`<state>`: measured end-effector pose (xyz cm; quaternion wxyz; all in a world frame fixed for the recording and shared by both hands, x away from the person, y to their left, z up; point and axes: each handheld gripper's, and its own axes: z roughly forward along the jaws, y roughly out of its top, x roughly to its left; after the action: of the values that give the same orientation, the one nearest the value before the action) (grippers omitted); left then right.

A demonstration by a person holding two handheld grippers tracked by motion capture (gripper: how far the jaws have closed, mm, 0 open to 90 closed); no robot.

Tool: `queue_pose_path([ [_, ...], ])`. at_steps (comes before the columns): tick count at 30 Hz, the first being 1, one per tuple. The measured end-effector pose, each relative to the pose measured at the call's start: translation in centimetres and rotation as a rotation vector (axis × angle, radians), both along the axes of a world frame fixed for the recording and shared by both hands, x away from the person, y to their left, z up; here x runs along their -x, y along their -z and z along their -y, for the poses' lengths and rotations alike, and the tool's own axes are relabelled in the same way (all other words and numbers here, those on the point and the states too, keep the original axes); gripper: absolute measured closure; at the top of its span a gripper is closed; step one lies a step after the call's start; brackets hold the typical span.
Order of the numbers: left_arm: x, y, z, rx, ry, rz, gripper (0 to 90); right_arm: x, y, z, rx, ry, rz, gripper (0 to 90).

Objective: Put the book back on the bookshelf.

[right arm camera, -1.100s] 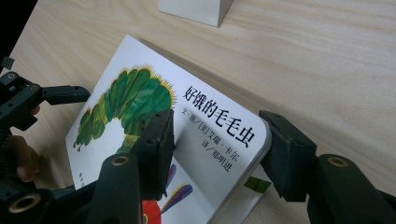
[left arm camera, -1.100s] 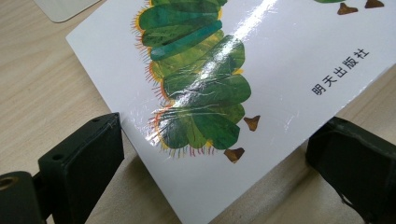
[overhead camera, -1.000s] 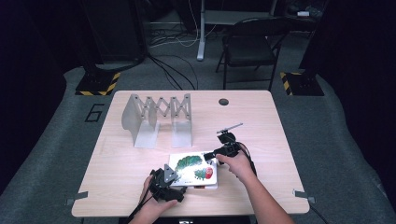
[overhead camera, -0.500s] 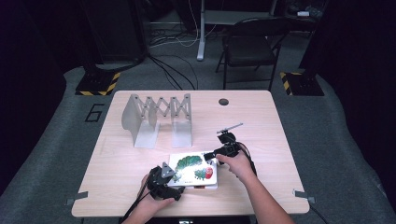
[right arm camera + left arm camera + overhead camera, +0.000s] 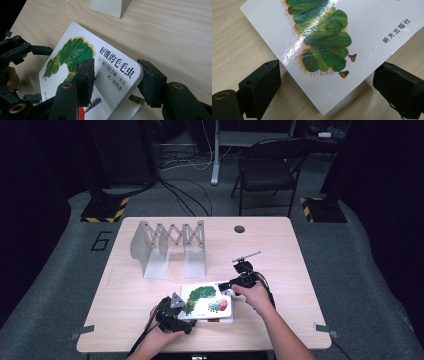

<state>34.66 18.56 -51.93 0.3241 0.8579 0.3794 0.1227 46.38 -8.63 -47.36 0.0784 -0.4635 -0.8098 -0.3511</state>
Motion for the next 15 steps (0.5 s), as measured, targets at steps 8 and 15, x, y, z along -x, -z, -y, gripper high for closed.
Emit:
queue_pose_path([
  [8, 0.0, -0.3, -0.5, -0.007, 0.024, -0.015, 13.5, -0.1, 0.0, 0.3, -0.025, 0.0, -0.011, 52.2],
  [15, 0.2, -1.2, -1.4, 0.027, 0.026, -0.039, 17.2, -0.2, 0.3, 0.4, -0.034, 0.007, -0.024, 52.1],
])
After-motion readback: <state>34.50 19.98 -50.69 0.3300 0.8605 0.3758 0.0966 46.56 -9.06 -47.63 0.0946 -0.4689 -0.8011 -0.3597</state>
